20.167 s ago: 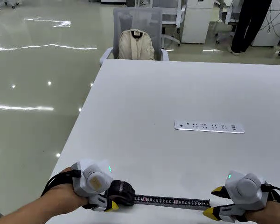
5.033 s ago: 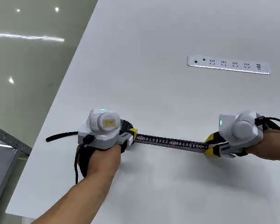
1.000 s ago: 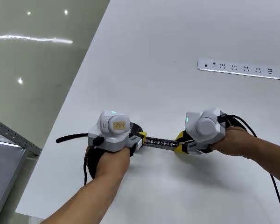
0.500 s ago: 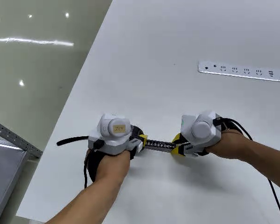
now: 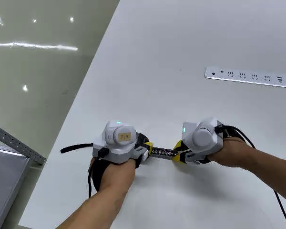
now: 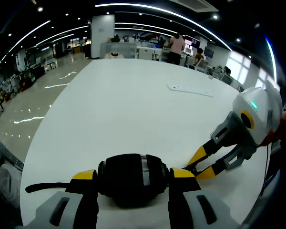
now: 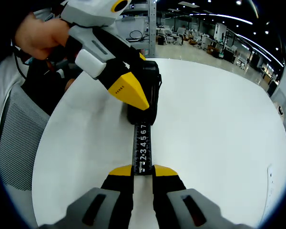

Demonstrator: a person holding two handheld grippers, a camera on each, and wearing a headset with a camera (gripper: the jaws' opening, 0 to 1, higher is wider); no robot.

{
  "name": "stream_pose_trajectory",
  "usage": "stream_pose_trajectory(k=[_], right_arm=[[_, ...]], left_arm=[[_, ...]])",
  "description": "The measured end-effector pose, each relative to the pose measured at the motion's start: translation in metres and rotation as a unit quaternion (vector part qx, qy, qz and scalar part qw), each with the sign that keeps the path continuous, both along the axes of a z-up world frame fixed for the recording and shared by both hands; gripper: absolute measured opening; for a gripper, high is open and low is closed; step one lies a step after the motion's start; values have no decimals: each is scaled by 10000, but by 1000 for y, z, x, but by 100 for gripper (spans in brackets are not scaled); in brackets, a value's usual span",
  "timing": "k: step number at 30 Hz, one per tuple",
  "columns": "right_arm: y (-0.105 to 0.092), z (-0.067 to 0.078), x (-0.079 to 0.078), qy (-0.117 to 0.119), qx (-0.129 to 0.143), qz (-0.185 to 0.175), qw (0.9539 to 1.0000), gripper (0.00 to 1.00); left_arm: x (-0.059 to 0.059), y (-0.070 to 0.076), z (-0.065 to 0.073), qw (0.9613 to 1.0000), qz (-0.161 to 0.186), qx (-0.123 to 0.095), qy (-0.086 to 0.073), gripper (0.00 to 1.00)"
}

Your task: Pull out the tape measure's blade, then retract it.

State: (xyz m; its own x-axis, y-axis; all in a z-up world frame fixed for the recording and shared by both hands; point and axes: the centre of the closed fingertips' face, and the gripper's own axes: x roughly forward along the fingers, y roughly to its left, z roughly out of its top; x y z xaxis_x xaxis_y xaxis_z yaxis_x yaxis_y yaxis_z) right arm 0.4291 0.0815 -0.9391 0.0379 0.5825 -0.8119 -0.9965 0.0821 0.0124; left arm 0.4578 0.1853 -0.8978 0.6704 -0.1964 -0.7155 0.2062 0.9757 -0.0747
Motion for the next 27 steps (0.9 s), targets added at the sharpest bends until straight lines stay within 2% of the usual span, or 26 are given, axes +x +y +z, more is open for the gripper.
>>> stream_pose_trajectory(k=[15, 27], right_arm=[[18, -1, 3, 2, 57, -10, 10000, 14], [23, -2, 4, 5, 56, -6, 10000, 14]], left_arm=[[0, 0, 0, 10000, -5, -11, -14, 56], [0, 0, 0, 10000, -4, -13, -10, 56]])
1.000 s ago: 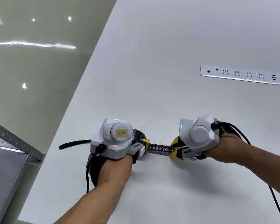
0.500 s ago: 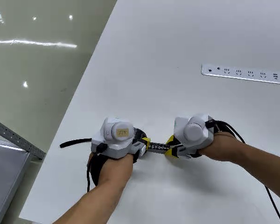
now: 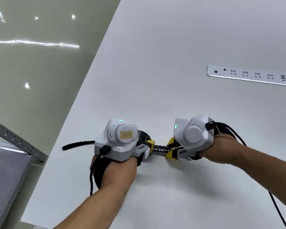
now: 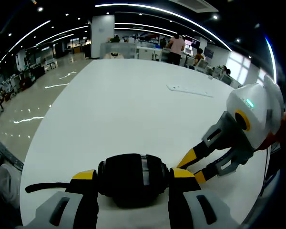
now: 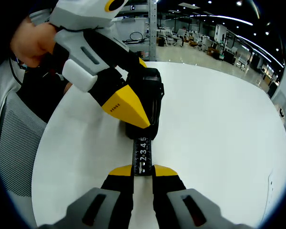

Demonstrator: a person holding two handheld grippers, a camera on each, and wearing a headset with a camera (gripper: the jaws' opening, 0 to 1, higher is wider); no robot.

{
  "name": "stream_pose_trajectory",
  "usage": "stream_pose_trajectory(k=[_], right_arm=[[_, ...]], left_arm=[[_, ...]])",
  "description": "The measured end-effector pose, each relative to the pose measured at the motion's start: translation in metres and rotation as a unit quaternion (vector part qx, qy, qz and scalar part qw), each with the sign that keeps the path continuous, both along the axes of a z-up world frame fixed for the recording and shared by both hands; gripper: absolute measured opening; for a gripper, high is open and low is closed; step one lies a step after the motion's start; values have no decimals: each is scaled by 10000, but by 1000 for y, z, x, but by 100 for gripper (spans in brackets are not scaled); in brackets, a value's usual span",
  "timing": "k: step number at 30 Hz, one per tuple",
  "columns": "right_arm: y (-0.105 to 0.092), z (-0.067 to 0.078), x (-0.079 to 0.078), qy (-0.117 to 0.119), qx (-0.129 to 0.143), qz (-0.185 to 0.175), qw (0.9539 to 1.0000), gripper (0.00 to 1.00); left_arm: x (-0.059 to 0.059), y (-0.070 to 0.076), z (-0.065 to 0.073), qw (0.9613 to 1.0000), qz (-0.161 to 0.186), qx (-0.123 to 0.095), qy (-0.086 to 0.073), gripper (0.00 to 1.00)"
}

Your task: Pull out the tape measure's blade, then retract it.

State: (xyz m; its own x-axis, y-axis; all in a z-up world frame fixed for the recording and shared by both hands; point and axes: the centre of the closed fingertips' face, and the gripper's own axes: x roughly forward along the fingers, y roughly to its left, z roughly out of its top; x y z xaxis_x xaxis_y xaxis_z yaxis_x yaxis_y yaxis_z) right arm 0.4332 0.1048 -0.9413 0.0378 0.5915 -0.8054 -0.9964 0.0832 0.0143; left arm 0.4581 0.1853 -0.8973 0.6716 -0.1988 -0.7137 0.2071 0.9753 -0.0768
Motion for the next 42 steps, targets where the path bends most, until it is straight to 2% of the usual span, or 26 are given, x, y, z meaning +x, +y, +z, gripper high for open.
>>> stream_pose_trajectory(k=[42], right_arm=[[22, 2, 2, -141, -29, 150, 9998, 13]], left_arm=[[1, 1, 0, 9999, 11, -34, -108, 55]])
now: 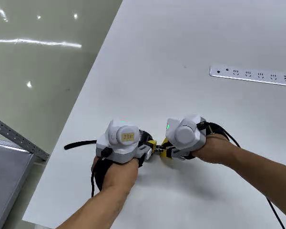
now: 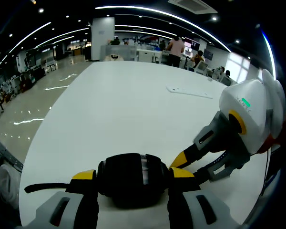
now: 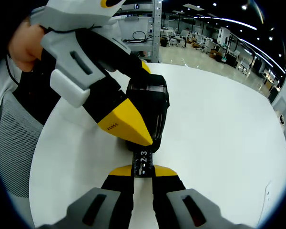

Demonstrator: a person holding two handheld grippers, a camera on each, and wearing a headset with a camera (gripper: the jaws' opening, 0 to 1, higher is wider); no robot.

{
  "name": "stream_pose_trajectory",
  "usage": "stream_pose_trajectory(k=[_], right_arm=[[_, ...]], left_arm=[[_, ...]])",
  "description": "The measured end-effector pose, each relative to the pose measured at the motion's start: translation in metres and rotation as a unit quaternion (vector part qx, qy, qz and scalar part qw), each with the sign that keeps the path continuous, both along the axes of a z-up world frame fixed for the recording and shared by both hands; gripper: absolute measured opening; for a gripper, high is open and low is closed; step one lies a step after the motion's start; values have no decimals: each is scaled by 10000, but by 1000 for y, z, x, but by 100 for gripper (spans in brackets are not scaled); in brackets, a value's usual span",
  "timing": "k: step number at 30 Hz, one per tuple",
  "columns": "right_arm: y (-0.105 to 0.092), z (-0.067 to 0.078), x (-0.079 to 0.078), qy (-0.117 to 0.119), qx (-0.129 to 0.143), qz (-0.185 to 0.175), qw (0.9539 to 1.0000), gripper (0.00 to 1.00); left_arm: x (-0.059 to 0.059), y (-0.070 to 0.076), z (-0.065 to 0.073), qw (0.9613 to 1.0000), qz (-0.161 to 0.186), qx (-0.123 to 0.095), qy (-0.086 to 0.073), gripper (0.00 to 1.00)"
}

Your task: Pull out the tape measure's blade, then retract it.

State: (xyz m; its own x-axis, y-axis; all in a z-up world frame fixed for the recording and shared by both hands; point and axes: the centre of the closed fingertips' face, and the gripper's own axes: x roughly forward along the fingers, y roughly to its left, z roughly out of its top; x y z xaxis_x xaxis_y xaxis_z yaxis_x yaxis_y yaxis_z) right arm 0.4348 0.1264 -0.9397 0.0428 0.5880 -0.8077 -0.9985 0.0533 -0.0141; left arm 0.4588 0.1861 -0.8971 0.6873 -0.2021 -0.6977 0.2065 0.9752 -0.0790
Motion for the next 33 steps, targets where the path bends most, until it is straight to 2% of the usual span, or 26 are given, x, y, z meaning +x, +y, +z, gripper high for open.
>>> stream_pose_trajectory(k=[17, 33], right_arm=[[4, 0, -1, -66, -38, 114, 9999, 13], [7, -2, 0, -20, -73, 88, 9999, 13]], left_arm=[[0, -1, 0, 10000, -9, 0, -16, 55], [0, 0, 0, 10000, -12, -17, -73, 54]])
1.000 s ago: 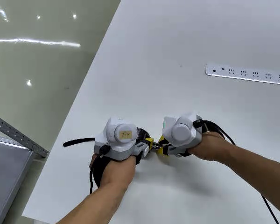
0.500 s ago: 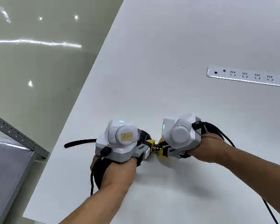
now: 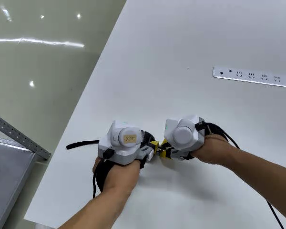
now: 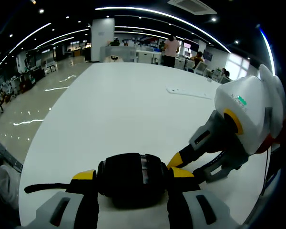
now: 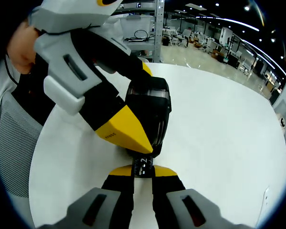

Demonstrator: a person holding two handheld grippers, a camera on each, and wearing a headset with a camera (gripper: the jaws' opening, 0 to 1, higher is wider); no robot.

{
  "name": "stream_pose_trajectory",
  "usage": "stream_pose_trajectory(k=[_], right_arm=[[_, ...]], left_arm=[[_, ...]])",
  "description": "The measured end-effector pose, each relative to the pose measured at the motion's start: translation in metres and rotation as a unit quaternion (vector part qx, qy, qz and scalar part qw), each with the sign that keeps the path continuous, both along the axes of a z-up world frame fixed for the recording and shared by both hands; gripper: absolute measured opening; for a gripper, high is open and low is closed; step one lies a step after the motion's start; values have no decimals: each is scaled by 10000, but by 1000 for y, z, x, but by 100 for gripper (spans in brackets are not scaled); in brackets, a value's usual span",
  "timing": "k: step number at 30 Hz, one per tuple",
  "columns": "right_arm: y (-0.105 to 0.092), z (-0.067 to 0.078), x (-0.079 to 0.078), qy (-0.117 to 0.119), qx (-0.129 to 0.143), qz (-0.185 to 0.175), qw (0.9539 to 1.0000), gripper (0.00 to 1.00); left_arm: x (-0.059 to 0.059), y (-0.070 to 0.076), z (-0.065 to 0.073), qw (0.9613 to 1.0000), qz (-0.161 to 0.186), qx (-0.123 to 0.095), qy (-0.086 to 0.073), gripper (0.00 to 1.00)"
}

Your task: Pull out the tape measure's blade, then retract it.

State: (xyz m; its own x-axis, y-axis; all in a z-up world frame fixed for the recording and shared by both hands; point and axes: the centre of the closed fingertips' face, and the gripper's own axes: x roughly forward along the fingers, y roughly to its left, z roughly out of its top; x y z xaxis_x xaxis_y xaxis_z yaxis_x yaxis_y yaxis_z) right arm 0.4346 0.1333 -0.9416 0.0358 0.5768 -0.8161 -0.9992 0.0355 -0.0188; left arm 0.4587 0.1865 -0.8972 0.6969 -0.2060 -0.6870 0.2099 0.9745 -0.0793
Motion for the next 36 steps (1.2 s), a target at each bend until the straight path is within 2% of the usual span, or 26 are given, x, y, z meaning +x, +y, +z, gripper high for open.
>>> stream_pose_trajectory(k=[7, 16, 36], right_arm=[[0, 0, 0, -8, -23, 105, 9999, 12], [2, 0, 0, 31, 33, 45, 10000, 12], [8, 1, 1, 12, 57, -17, 10000, 12]], left_arm=[[0, 0, 0, 10000, -13, 11, -6, 54], [-1, 0, 1, 9999, -59, 70, -93, 53], [0, 0, 1, 9999, -60, 62, -98, 53]])
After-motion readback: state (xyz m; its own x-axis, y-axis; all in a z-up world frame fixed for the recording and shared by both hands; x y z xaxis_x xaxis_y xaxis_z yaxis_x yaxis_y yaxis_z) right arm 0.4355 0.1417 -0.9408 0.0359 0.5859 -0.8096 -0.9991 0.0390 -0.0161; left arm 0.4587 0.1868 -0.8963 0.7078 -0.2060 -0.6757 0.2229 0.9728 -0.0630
